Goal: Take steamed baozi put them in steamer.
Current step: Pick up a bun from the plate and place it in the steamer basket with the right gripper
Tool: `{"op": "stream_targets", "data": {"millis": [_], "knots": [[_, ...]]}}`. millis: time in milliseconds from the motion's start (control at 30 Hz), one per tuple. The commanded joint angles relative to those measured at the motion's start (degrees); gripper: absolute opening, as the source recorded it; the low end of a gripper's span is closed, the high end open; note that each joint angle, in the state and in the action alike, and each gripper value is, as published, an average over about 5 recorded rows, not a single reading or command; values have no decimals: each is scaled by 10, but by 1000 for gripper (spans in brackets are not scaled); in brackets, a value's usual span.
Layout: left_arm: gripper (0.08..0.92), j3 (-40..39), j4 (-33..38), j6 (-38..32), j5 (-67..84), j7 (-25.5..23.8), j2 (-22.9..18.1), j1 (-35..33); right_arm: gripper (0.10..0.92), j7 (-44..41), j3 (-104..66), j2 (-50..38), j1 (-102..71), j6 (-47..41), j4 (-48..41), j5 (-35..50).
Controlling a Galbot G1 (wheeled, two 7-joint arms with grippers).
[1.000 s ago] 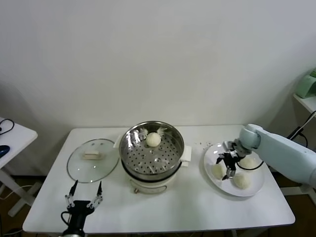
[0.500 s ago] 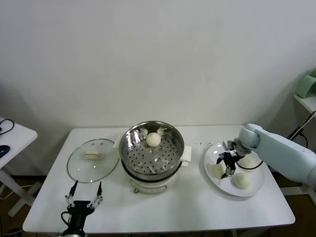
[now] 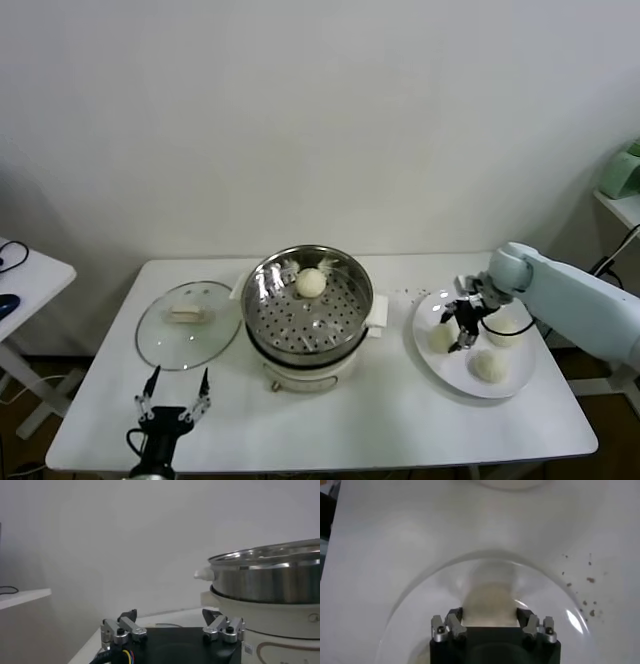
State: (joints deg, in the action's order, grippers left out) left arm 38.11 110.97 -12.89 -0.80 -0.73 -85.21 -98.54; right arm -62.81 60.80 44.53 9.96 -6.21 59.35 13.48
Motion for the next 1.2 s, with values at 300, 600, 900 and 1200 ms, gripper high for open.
{"op": "stream_targets", "data": {"millis": [300,600,900,1200], "knots": [[823,-10,7,15,-7,4,3,2,696,-9,236,66,335,-25,-1,300],[823,-21,8,21,-14,16,2,6,696,14,271,157,403,-67,70,426],[823,-29,18,47,-26,23,4,7,696,52,245,290,339,-92,59,451],[823,-33,22,46,-31,23,3,5,696,60,244,363,264,-95,5,435]]}}
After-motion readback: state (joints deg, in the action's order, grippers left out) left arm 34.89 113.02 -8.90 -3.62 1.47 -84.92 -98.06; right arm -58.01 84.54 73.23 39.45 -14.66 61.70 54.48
